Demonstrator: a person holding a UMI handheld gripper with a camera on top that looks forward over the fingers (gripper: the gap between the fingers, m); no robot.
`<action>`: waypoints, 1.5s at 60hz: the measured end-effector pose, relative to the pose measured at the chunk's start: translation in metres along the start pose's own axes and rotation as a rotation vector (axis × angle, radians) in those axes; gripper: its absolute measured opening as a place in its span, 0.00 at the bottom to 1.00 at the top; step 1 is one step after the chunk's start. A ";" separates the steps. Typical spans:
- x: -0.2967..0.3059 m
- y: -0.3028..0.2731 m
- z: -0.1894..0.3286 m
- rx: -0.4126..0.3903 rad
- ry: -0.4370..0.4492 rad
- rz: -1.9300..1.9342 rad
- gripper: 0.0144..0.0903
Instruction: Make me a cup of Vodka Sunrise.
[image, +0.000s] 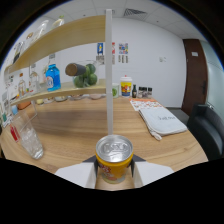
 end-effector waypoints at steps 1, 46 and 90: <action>0.000 0.001 0.000 -0.003 0.002 0.000 0.51; -0.135 -0.045 -0.135 0.052 0.044 0.035 0.93; -0.337 -0.182 -0.051 0.239 -0.109 -0.009 0.93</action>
